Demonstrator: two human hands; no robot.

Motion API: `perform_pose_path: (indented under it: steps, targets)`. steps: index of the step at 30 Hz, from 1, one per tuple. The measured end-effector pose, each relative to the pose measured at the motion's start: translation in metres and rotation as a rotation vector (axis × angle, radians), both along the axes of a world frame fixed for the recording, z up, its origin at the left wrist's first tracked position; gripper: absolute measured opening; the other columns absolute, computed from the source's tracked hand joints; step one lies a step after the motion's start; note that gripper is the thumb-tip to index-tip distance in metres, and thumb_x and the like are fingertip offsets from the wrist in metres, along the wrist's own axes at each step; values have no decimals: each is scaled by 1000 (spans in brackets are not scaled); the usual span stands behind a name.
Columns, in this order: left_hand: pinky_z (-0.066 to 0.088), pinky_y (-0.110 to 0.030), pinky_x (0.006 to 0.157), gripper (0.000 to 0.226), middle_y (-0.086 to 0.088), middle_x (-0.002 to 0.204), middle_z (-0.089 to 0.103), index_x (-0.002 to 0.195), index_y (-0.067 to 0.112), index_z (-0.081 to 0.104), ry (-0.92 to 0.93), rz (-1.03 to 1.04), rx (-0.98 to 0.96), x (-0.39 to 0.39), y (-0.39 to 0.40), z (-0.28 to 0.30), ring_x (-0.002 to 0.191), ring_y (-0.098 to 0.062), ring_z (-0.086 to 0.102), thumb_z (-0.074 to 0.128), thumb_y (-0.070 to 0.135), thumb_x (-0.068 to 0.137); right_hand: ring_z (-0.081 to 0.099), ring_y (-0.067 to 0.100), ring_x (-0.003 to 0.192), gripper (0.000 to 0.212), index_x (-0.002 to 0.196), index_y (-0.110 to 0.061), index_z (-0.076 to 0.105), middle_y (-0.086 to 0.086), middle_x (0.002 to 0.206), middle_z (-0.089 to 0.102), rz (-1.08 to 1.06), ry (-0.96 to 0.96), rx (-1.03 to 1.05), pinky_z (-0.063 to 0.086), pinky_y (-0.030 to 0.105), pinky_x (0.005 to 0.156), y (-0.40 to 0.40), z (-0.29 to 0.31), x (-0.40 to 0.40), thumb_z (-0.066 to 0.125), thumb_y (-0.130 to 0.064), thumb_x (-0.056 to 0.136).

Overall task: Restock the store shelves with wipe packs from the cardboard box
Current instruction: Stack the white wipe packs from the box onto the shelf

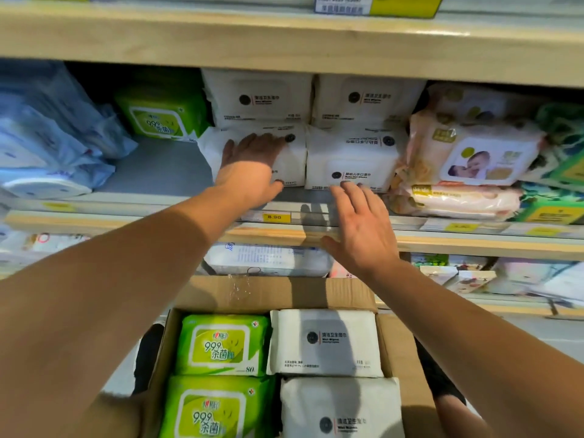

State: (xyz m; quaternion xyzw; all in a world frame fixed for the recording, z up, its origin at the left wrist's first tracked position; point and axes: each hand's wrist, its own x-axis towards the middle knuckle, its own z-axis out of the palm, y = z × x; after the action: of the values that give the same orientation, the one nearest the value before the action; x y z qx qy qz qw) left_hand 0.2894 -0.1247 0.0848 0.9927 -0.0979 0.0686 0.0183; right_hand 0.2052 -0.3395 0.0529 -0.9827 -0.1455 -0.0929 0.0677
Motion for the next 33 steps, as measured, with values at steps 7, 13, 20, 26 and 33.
perform_pose_path:
  steps: [7, 13, 20, 26, 33]
  targets:
    - [23, -42, 112, 71, -2, 147, 42, 145, 22, 35, -35, -119, -135, -122, -11, -9, 136, -26, 33, 62, 42, 82, 23, 30, 141, 80, 147, -17, 30, 7, 153, 29, 33, 119, -4, 21, 42, 117, -4, 9, -81, 67, -43, 82]
    - [24, -41, 112, 67, -3, 146, 43, 142, 21, 41, 121, -201, -172, -222, -22, -44, 135, -26, 36, 60, 41, 82, 17, 29, 144, 83, 151, -19, 21, 5, 156, 23, 54, 311, -82, 17, 42, 119, -10, -13, -159, 63, -46, 85]
    - [28, -39, 111, 67, -1, 148, 40, 143, 22, 38, 308, -186, -166, -301, -33, -93, 134, -26, 35, 60, 41, 83, 15, 27, 145, 85, 151, -21, 18, 3, 157, 20, 71, 517, -130, 16, 38, 118, -14, -49, -218, 63, -48, 85]
    - [36, -39, 105, 78, -3, 150, 33, 147, 20, 27, 505, -215, -97, -325, -45, -128, 130, -27, 38, 60, 45, 81, 18, 26, 143, 79, 150, -20, 21, 2, 153, 26, 33, 638, -114, 20, 37, 117, -20, -69, -238, 63, -37, 85]
    - [38, -39, 105, 114, -4, 153, 16, 151, 16, 9, 644, -153, -139, -319, -50, -147, 130, -29, 36, 76, 52, 66, 27, 27, 138, 83, 149, -20, 22, 2, 150, 28, 63, 705, -178, 28, 40, 112, -34, -75, -226, 66, -39, 81]
